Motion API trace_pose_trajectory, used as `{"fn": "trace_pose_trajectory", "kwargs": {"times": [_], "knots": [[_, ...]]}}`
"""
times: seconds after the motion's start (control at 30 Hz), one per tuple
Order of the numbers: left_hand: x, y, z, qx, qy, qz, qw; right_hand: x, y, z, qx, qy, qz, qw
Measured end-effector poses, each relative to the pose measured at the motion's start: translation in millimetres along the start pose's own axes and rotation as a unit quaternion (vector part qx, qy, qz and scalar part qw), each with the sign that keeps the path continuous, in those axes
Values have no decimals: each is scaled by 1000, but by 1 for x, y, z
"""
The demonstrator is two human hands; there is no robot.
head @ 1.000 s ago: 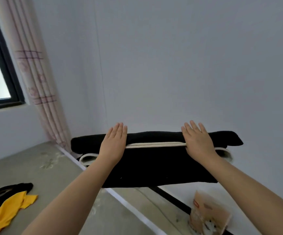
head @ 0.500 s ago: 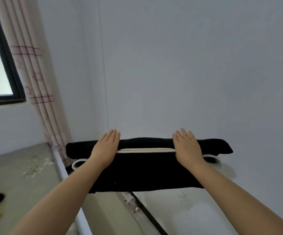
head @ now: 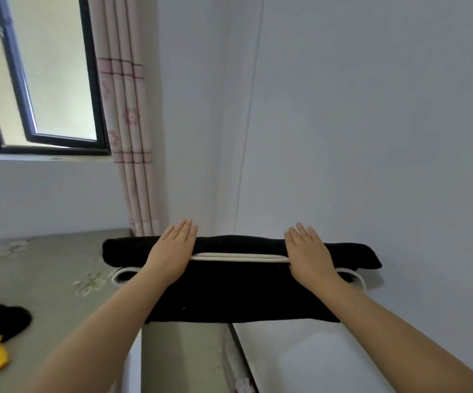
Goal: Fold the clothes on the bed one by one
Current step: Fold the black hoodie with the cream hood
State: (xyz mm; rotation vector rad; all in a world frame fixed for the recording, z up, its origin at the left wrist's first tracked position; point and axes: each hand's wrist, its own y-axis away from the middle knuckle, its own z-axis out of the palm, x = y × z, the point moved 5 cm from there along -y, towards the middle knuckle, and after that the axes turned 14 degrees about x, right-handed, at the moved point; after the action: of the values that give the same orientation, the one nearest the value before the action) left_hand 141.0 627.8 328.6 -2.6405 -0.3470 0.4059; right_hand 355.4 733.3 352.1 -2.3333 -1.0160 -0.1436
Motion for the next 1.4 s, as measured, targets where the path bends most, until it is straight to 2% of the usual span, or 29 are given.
{"fn": "trace_pose_trajectory", "kwargs": {"times": [0.23, 0.6, 0.8, 1.03, 1.17, 1.27, 1.4], "knots": [[-75, -43, 45, -31, -43, -69, 996, -36, -123, 61, 41, -44, -79, 995], [-225, -125, 200, -128, -112, -187, 968, -154, -348, 234, 36, -142, -225, 963], [-320, -127, 258, -199, -137, -250, 938, -256, -439, 288, 19, -211, -284, 935], [-465, -110, 347, -238, -137, -296, 915, -416, -534, 351, -33, -240, -345, 907], [-570, -99, 424, -254, -113, -331, 902, -526, -596, 393, -76, -237, -357, 900], [-649, -111, 479, -267, -99, -349, 893, -594, -653, 423, -82, -240, -318, 914], [-747, -149, 535, -201, -120, -349, 907, -652, -728, 441, 18, -293, -229, 928]]}}
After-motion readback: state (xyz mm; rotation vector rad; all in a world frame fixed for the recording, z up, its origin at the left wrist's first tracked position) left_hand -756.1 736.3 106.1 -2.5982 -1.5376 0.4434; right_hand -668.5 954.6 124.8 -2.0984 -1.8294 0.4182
